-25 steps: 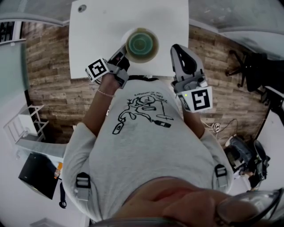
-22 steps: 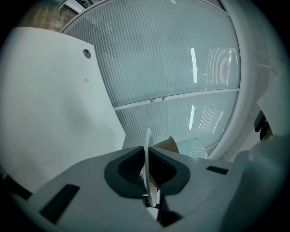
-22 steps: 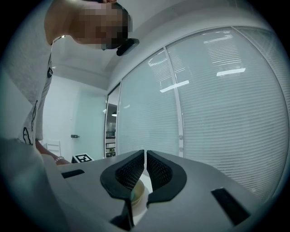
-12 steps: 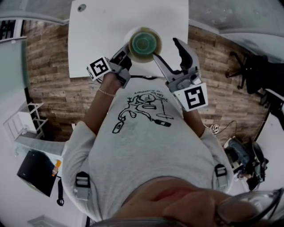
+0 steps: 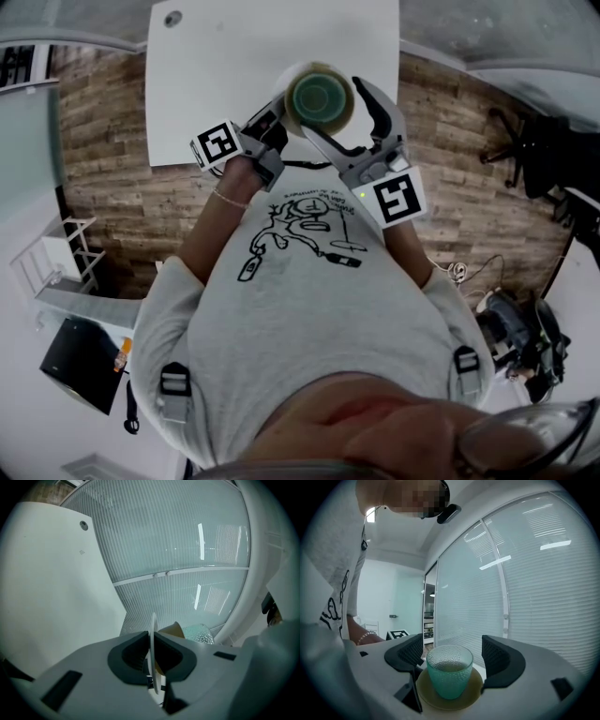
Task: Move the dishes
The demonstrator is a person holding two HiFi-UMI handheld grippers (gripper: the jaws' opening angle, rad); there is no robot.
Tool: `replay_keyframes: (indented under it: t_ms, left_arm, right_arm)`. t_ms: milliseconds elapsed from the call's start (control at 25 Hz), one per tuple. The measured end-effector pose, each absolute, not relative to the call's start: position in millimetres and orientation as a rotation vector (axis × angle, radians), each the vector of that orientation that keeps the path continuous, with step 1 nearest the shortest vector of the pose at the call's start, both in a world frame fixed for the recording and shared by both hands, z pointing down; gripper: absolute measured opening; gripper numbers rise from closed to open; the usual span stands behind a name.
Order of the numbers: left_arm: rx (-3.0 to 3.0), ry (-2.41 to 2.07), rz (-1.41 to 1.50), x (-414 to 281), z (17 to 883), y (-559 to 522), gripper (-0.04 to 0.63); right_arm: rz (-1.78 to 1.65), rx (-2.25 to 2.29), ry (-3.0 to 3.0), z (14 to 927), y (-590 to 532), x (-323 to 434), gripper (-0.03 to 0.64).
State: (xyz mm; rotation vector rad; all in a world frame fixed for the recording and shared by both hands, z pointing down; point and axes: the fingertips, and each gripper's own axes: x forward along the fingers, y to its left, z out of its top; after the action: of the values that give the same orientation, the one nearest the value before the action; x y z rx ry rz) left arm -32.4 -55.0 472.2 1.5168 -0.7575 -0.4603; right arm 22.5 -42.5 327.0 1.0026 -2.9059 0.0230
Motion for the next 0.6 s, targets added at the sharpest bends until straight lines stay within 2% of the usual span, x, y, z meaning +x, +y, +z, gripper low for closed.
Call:
replay_keyframes:
  t_ms: [600]
  left_arm:
    - [1.519, -0.769, -0.433, -33.0, 463.1, -53.7, 0.020]
  right_arm:
    - [0.055, 0.886, -2.797, 364.4, -48.7, 7.8, 0.380]
